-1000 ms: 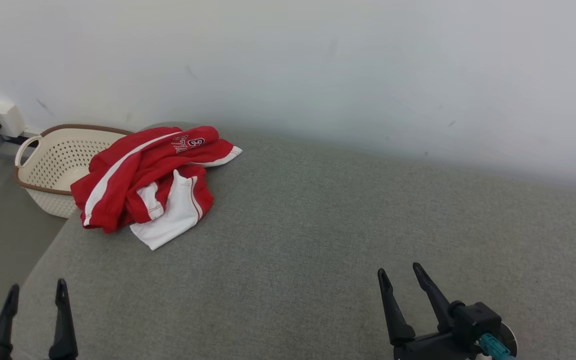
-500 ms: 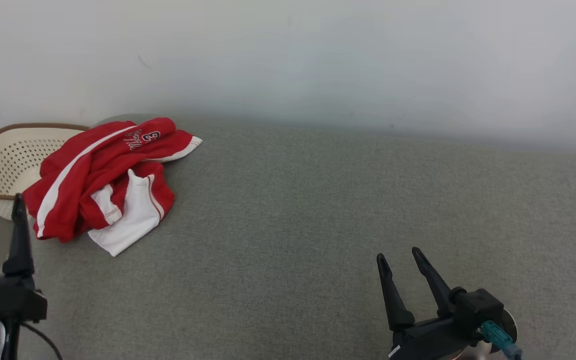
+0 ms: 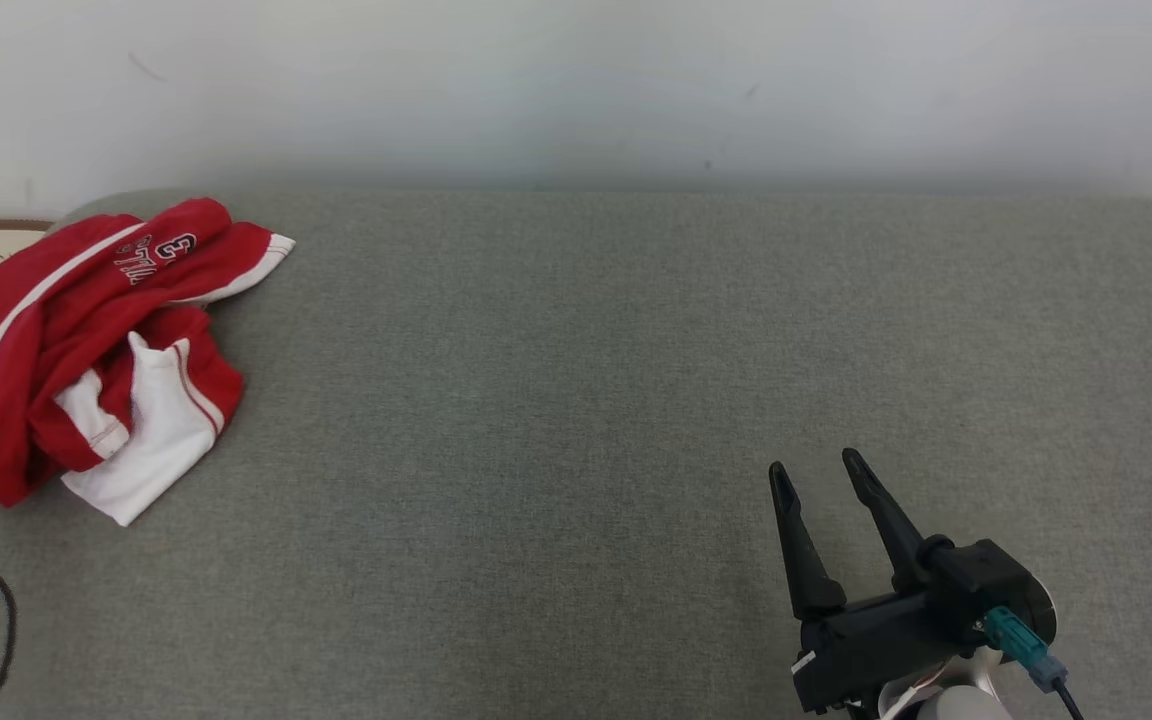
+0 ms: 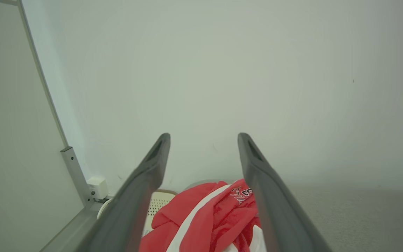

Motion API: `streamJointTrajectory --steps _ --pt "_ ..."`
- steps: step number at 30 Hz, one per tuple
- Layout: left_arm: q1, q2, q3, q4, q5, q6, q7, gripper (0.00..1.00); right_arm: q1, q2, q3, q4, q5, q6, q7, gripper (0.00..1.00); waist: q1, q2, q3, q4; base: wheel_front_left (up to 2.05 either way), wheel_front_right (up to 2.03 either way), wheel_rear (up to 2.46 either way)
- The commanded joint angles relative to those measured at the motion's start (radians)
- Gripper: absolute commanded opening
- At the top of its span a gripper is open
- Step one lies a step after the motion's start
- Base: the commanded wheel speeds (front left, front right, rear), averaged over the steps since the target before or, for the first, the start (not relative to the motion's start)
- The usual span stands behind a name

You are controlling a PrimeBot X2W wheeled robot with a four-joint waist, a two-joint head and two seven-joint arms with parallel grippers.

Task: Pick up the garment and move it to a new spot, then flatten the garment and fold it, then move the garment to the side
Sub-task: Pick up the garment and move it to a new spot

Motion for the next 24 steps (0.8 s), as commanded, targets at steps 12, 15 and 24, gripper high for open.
streamJointTrajectory --steps 12,15,24 --pt "-0.212 0.098 -0.031 0.288 -0.035 -0.035 0.024 1.00 -0.042 -0.025 -0.012 -0.045 -0.024 0.001 0.014 1.00 -0.0002 -0.0002 0.143 -0.097 0.00 0.00 0.00" --pt "-0.250 0.113 -0.043 0.361 -0.041 -0.041 0.034 1.00 -0.050 -0.026 -0.013 -0.053 -0.027 0.001 0.019 1.00 -0.0002 -0.0002 0.166 -0.109 0.00 0.00 0.00" --pt "-0.339 0.151 -0.084 0.574 -0.038 -0.047 0.067 1.00 -0.065 -0.035 -0.017 -0.065 -0.029 0.001 0.022 1.00 -0.0002 -0.0002 0.213 -0.141 0.00 0.00 0.00"
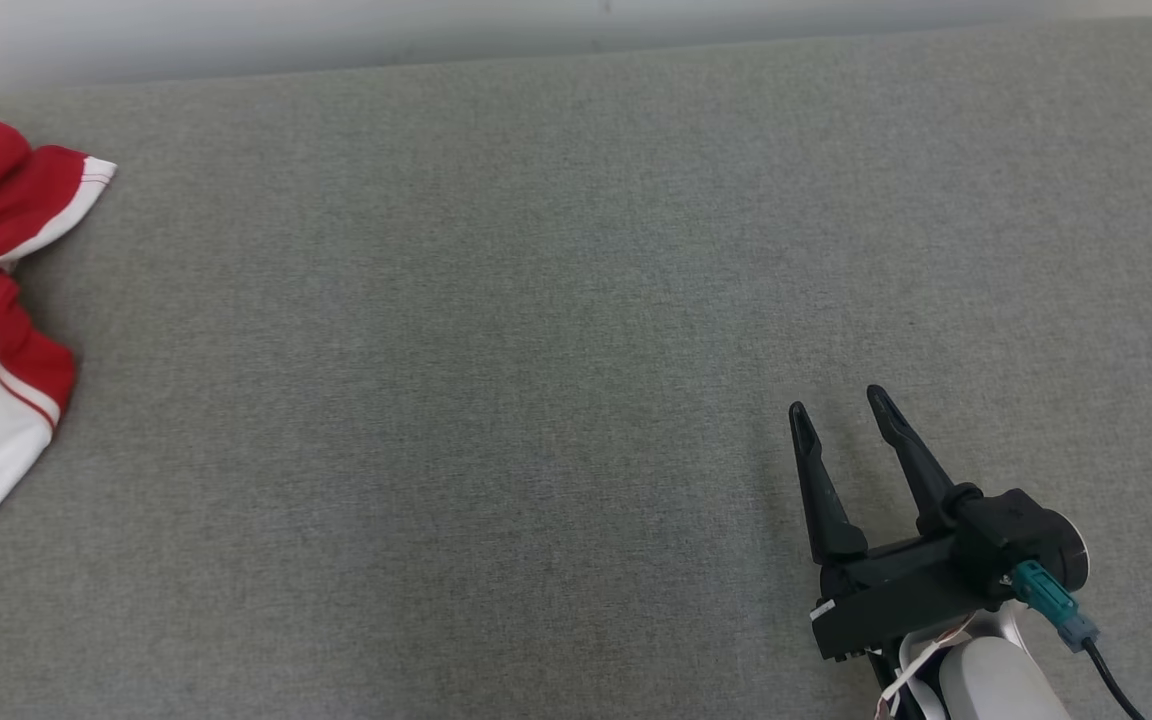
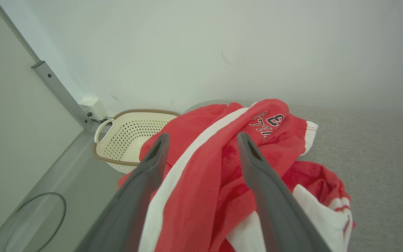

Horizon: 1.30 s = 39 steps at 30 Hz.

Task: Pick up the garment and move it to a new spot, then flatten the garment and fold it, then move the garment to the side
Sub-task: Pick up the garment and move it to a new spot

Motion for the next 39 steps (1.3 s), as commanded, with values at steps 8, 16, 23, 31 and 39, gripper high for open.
streamJointTrajectory --steps 8,16,23,31,39 --pt "-0.070 0.032 -0.047 0.151 -0.001 -0.005 0.061 1.00 -0.018 -0.016 0.002 -0.018 -0.007 0.001 0.011 1.00 -0.0001 -0.0001 0.046 -0.034 0.00 0.00 0.00" --pt "-0.096 0.033 -0.071 0.250 -0.015 -0.006 0.106 1.00 -0.014 -0.016 -0.007 -0.034 -0.019 0.001 0.020 1.00 -0.0001 -0.0001 0.069 -0.045 0.00 0.00 0.00" --pt "-0.099 0.023 -0.086 0.276 -0.010 0.000 0.059 0.00 -0.019 -0.015 -0.006 -0.039 -0.023 0.001 0.026 1.00 -0.0001 -0.0001 0.072 -0.042 0.00 0.00 0.00" --pt "-0.136 0.029 -0.128 0.249 0.012 -0.005 -0.069 0.00 -0.014 -0.012 -0.001 -0.021 -0.014 0.001 0.018 1.00 -0.0001 -0.0001 0.031 -0.019 0.00 0.00 0.00" --pt "-0.191 0.032 -0.196 0.176 0.033 -0.007 -0.122 0.00 -0.003 0.003 0.010 0.016 0.012 0.001 0.001 1.00 -0.0001 -0.0001 -0.048 -0.023 0.00 0.00 0.00"
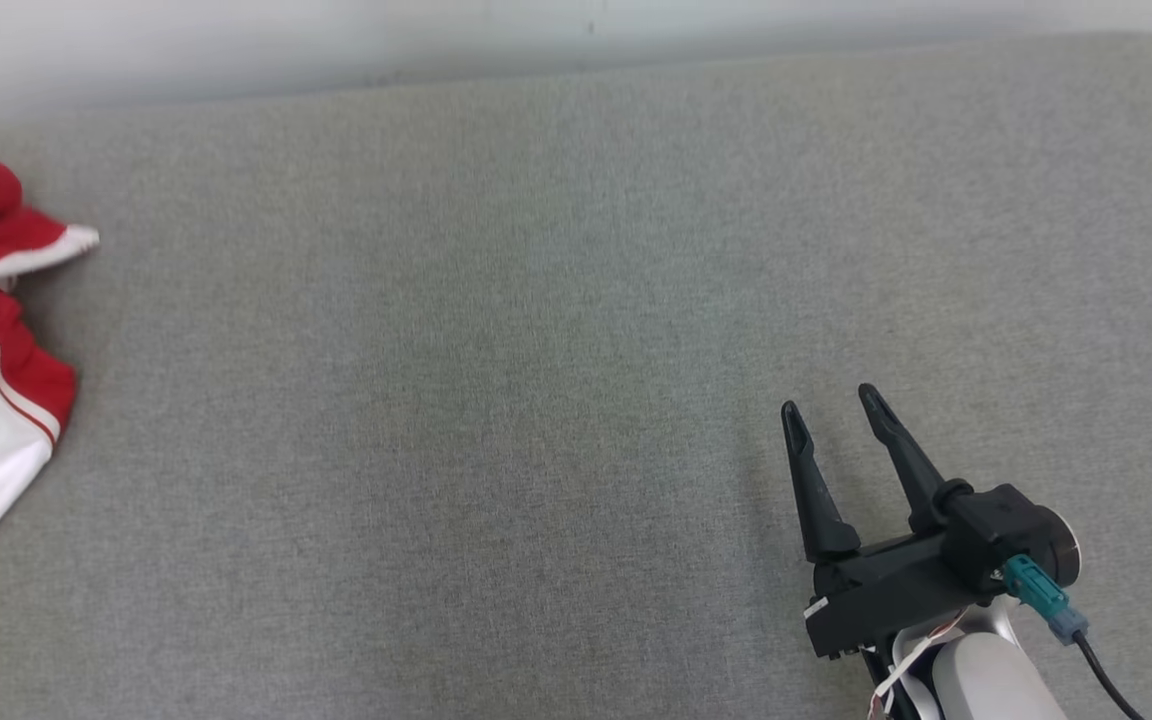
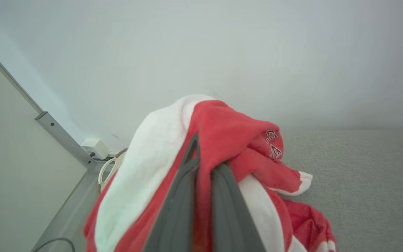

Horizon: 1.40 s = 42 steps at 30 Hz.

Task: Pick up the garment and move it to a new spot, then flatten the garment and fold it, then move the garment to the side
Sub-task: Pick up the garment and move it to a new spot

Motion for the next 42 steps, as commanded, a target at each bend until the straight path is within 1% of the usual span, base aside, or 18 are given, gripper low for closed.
streamJointTrajectory --steps 1,9,16,21,23,24,28,33,37,40,42 --pt "-0.011 0.003 -0.011 -0.012 0.007 0.001 -0.009 0.00 0.012 0.003 0.003 0.004 0.012 0.001 -0.007 1.00 0.0001 0.0001 -0.027 -0.007 0.00 0.00 0.00" --pt "-0.055 -0.022 -0.126 -0.133 -0.020 0.000 -0.003 0.00 0.021 0.023 0.003 0.032 0.026 0.001 -0.027 1.00 0.0001 0.0001 -0.072 -0.042 0.00 0.00 0.00" --pt "-0.078 -0.032 -0.233 -0.288 -0.069 0.000 0.032 0.00 0.022 0.038 -0.002 0.055 0.042 0.001 -0.039 1.00 0.0001 0.0001 -0.094 -0.090 0.00 0.00 0.00" --pt "-0.062 -0.052 -0.281 -0.415 -0.106 0.000 0.072 0.00 0.025 0.045 -0.009 0.066 0.049 0.001 -0.046 1.00 0.0001 0.0001 -0.110 -0.125 0.00 0.00 0.00" --pt "-0.043 -0.062 -0.298 -0.469 -0.110 0.000 0.090 0.00 0.025 0.048 -0.008 0.069 0.053 0.001 -0.046 1.00 0.0001 0.0001 -0.116 -0.140 0.00 0.00 0.00" --pt "-0.043 -0.062 -0.298 -0.469 -0.110 0.000 0.090 0.00 0.025 0.048 -0.008 0.069 0.053 0.001 -0.046 1.00 0.0001 0.0001 -0.116 -0.140 0.00 0.00 0.00" --pt "-0.003 -0.084 -0.324 -0.583 -0.120 0.003 0.134 0.00 0.027 0.051 -0.009 0.073 0.061 0.001 -0.046 1.00 0.0001 0.0001 -0.123 -0.167 0.00 0.00 0.00" --pt "0.061 -0.117 -0.356 -0.721 -0.131 0.023 0.175 0.00 0.029 0.054 -0.012 0.061 0.061 0.001 -0.046 1.00 0.0001 0.0001 -0.125 -0.204 0.00 0.00 0.00" --pt "0.116 -0.150 -0.377 -0.821 -0.140 0.052 0.194 0.00 0.033 0.055 -0.019 0.056 0.062 0.001 -0.047 1.00 0.0001 0.0001 -0.124 -0.230 0.00 0.00 0.00" --pt "0.163 -0.172 -0.402 -0.880 -0.140 0.067 0.201 0.00 0.034 0.055 -0.021 0.053 0.063 0.001 -0.047 1.00 0.0001 0.0001 -0.124 -0.243 0.00 0.00 0.00" --pt "0.190 -0.180 -0.424 -0.911 -0.120 0.081 0.198 0.00 0.034 0.055 -0.021 0.050 0.066 0.001 -0.047 1.00 0.0001 0.0001 -0.123 -0.248 0.00 0.00 0.00"
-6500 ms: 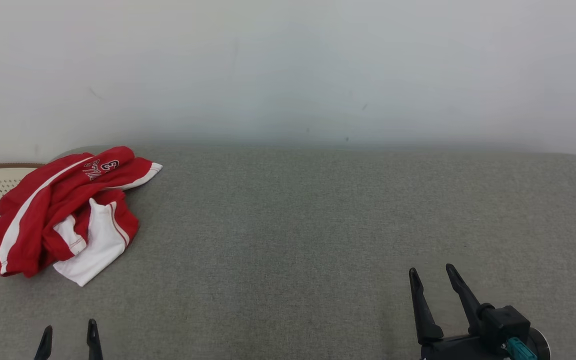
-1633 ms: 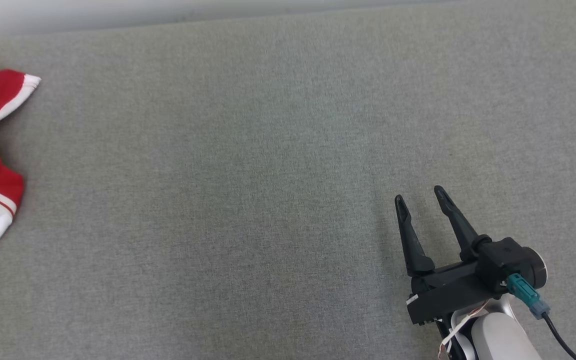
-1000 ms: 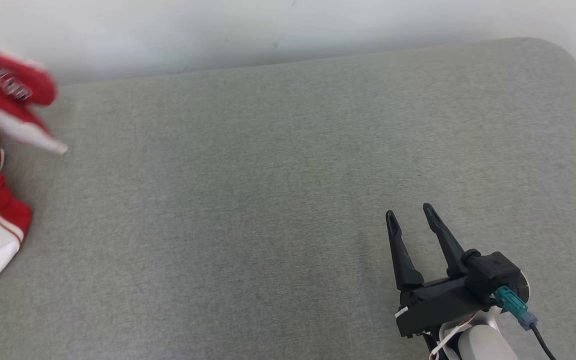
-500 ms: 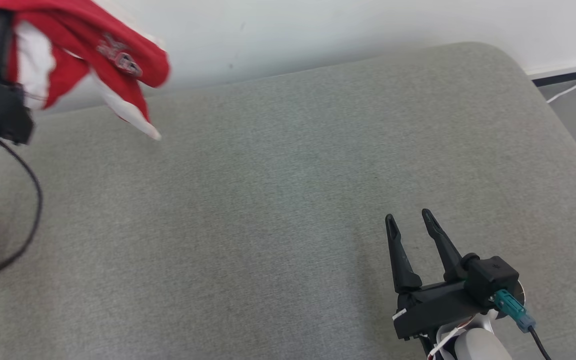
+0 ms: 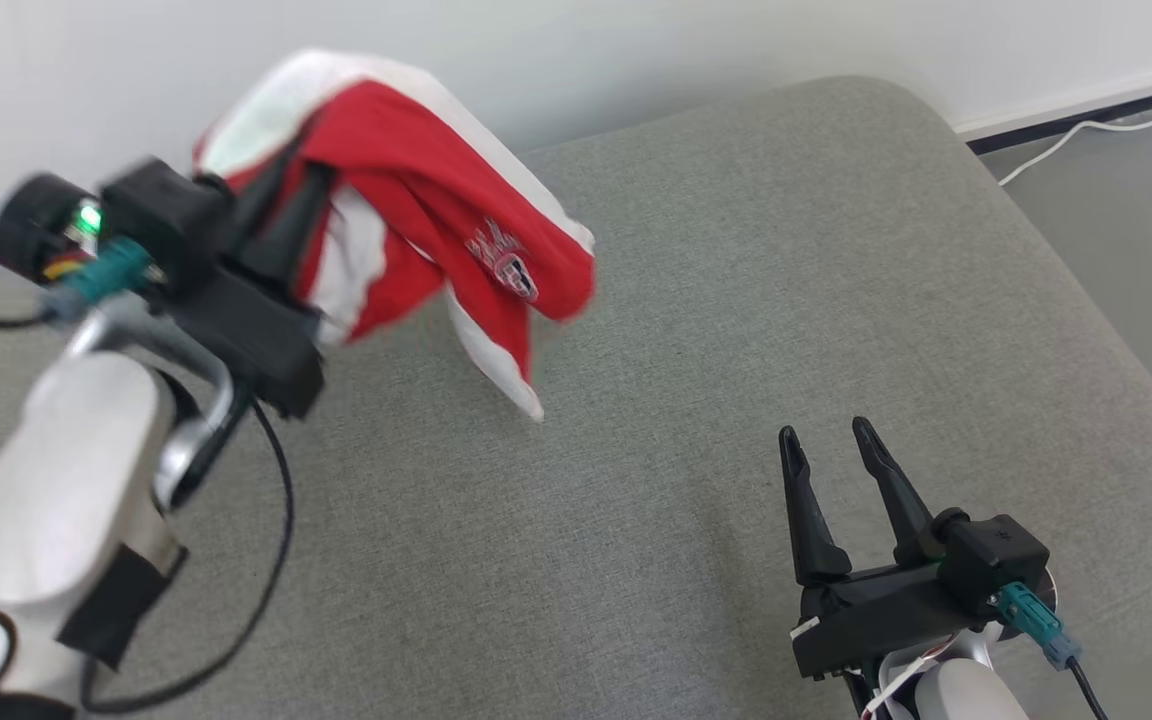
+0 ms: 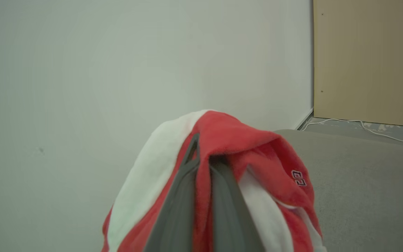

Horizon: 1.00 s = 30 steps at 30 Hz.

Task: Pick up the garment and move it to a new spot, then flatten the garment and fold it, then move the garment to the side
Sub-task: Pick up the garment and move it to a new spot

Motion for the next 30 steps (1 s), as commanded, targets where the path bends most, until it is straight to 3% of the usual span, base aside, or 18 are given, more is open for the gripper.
streamJointTrajectory --steps 1,14,30 --pt "0.032 -0.004 -0.016 -0.016 0.010 0.008 -0.005 0.00 0.006 0.002 0.001 -0.005 0.008 0.001 -0.003 1.00 0.0001 0.0000 0.001 -0.006 0.00 0.00 0.00" --pt "0.235 -0.035 -0.120 0.060 0.056 0.063 -0.091 0.00 0.004 0.002 0.000 -0.005 -0.008 0.001 -0.003 1.00 0.0001 0.0000 0.008 0.033 0.00 0.00 0.00" --pt "0.384 -0.114 -0.189 0.222 0.018 0.056 -0.182 0.00 -0.001 0.002 0.003 0.011 0.000 0.001 -0.003 1.00 0.0001 0.0000 -0.005 0.100 0.00 0.00 0.00"
